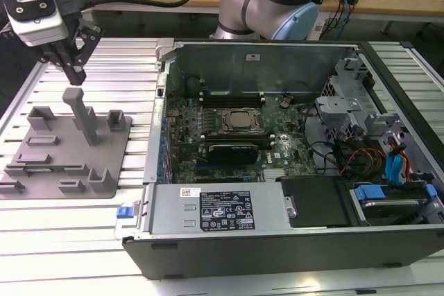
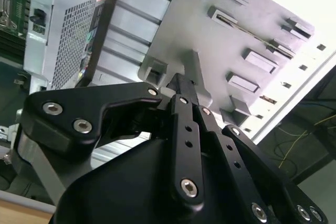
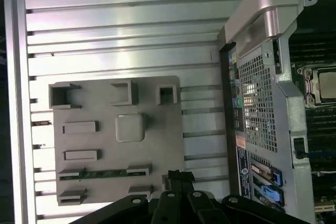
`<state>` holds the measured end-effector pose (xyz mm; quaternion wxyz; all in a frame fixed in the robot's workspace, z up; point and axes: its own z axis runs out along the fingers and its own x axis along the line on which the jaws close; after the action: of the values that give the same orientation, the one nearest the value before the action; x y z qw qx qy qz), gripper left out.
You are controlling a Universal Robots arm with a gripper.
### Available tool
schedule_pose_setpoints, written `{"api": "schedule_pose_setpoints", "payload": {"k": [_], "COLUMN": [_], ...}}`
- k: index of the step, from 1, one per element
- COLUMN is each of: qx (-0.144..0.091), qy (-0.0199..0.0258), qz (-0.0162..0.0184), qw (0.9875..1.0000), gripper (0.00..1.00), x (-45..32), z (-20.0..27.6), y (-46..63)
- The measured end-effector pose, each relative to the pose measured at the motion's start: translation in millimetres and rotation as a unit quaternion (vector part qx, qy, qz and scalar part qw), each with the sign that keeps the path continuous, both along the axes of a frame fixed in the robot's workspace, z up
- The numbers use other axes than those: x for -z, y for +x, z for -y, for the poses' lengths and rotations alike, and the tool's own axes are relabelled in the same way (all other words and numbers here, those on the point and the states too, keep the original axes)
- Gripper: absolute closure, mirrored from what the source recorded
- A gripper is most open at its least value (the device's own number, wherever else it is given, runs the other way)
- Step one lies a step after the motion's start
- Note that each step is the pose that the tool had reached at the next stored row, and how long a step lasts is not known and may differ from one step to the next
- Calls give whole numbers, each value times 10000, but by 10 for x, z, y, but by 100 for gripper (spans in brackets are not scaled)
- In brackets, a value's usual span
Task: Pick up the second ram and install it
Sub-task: 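Reach for the second ram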
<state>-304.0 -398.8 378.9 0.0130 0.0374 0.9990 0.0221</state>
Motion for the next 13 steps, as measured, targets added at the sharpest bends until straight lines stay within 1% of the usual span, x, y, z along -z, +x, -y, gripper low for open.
{"api": "schedule_pose_setpoints", "payload": {"k": [2,4,6,13], "qx": [0,-1,-1,-1], "qy": [0,0,0,0], "qz": [0,0,0,0], "qw": [10000,10000,10000,10000], "gripper": [92,92,92,92], "x": [10,25,33,68], "z": [0,0,0,0], "y": [-53,-132,-172,-381]}}
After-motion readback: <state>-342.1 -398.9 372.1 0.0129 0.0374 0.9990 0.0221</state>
